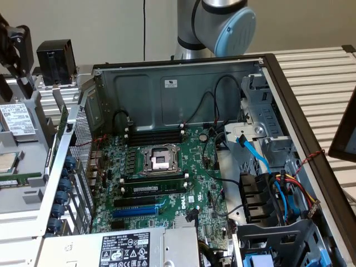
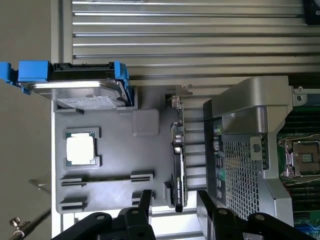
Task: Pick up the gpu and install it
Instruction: 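Pick up the gpu and move the gpu toward the slot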
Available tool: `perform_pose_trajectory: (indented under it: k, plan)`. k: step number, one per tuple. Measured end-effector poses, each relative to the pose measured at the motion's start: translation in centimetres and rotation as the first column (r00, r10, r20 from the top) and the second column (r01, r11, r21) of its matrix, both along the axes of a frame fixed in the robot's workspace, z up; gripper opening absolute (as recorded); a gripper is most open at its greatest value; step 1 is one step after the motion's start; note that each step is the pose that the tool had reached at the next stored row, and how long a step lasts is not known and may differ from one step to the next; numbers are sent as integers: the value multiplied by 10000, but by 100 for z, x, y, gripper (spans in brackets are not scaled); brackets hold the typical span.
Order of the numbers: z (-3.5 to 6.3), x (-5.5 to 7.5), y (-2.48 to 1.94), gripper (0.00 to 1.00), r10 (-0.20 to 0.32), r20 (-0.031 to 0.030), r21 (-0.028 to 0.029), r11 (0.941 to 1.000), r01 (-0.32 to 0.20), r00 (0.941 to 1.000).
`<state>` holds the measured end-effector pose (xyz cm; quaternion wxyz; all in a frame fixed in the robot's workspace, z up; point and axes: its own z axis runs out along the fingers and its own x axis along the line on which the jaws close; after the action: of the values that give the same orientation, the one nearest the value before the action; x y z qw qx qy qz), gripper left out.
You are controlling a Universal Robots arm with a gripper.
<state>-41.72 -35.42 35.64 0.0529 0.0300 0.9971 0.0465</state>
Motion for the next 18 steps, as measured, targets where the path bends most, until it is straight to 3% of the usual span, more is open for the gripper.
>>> perform_pose_trajectory:
  k: [3,5,8,10,12,13,14,15,16,18]
  plan:
    - [-19,-10,-18,49,15,196,2,10000,-15,9998]
    - [-40,-12,-29,49,12,289,6,10000,-12,9996]
    - [-80,-13,-33,49,12,363,19,10000,-13,9993]
    - [-106,-13,-34,49,-1,375,70,10000,-1,9993]
    - [-129,-14,-34,49,-24,374,156,9999,18,9993]
    - [-133,-15,-36,49,-29,372,245,9997,20,9993]
    - [-133,-17,-44,49,-37,373,413,9991,22,9993]
    - [-134,-18,-51,49,-41,367,537,9986,21,9993]
    - [-138,-18,-55,49,-42,365,570,9984,21,9993]
    - [-151,-18,-55,49,-42,344,571,9984,23,9994]
